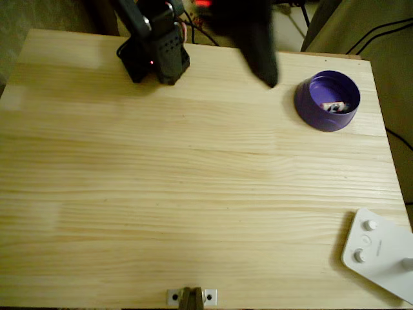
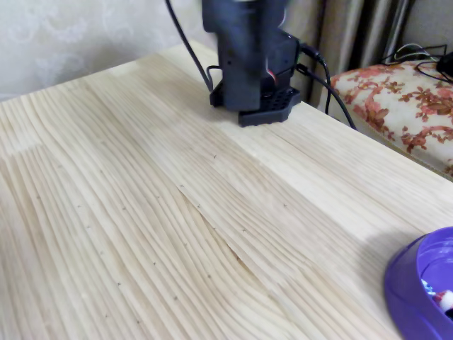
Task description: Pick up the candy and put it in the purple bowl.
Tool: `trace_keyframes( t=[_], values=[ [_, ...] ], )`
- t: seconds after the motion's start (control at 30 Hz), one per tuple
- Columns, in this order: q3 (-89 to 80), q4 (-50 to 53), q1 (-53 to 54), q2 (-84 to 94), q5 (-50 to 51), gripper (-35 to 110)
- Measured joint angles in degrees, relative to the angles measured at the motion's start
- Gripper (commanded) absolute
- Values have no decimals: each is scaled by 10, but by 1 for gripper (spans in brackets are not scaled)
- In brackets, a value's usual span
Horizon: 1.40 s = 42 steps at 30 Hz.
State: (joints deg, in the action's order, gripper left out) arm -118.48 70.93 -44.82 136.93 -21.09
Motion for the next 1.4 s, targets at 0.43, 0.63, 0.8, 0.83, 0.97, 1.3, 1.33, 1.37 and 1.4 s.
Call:
trace_keyframes(
  t=[0.43, 0.63, 0.8, 0.83, 0.97, 1.3, 1.33, 1.37, 1.4],
  values=[
    [-280, -166, 318, 245, 189, 0],
    [-417, -168, 354, 368, 225, 0],
    [-495, -156, 369, 463, 228, 0],
    [-509, -150, 371, 483, 228, 0],
    [-541, -127, 386, 526, 228, 0],
    [-605, -91, 392, 570, 228, 0],
    [-605, -91, 392, 570, 228, 0],
    [-605, -91, 392, 570, 228, 0],
    [-605, -91, 396, 570, 228, 0]
  ],
)
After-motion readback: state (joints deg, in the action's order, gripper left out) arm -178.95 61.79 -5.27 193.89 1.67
